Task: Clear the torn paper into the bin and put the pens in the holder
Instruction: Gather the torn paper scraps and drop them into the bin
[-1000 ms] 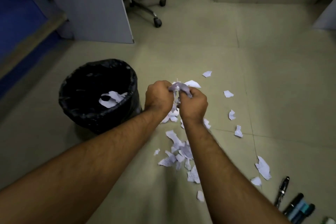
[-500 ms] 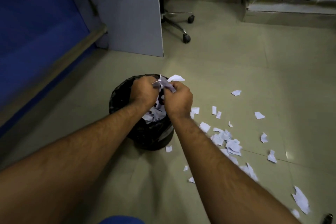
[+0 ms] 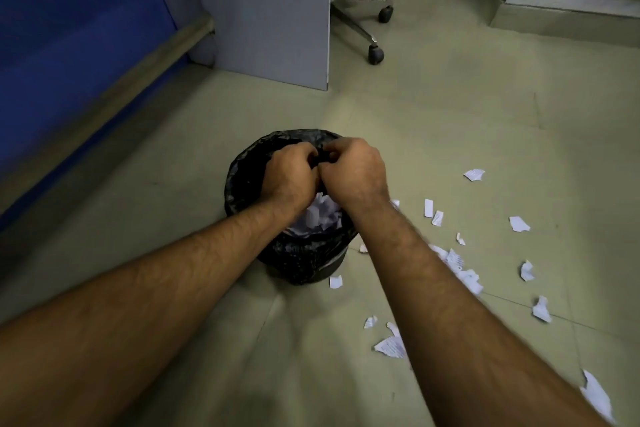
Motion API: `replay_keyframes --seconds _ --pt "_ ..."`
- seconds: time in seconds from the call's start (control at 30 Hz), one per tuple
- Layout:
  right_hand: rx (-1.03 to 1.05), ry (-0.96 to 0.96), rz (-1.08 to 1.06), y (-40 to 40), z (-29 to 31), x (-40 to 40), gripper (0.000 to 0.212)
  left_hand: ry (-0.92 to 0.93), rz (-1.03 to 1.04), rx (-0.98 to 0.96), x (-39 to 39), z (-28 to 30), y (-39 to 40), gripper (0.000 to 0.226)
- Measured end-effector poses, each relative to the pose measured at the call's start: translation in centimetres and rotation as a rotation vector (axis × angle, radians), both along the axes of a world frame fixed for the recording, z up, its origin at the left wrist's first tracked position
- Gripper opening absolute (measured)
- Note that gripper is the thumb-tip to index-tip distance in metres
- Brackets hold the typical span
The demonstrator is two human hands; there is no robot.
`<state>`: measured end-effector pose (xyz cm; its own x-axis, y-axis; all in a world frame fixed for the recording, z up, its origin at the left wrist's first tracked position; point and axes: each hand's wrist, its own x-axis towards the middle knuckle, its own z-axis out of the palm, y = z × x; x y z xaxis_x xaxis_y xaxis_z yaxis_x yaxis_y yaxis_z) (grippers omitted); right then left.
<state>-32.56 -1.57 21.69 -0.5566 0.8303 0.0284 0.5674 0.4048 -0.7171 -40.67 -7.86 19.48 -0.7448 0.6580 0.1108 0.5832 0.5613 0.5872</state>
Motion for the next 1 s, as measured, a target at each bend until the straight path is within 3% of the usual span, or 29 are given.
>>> replay_keyframes --seconds 0.23,0.43,0.67,0.87,1.0 --pt "0.008 0.254 -0.254 2.9 0.1 4.1 0.022 -0.007 -0.034 0.152 3.5 1.5 3.7 0.019" --pt "-0.076 0.299 -0.356 6.3 -2.3 11.9 0.017 -0.04 -0.144 -0.01 9.2 1.8 8.1 0.015" --pt "-0.17 0.243 -0.423 8.1 -7.4 18.7 0.021 -0.169 -0.315 -0.232 15.6 -4.8 12.1 0.021" --pt "-0.269 0.055 -0.408 8.0 -12.8 24.6 0.026 0.036 -0.492 -0.619 19.5 -10.8 10.8 0.045" --pt "-0.263 -0.247 -0.232 6.6 -17.7 27.9 0.045 -0.017 -0.413 -0.799 21.8 -16.0 7.2 0.088"
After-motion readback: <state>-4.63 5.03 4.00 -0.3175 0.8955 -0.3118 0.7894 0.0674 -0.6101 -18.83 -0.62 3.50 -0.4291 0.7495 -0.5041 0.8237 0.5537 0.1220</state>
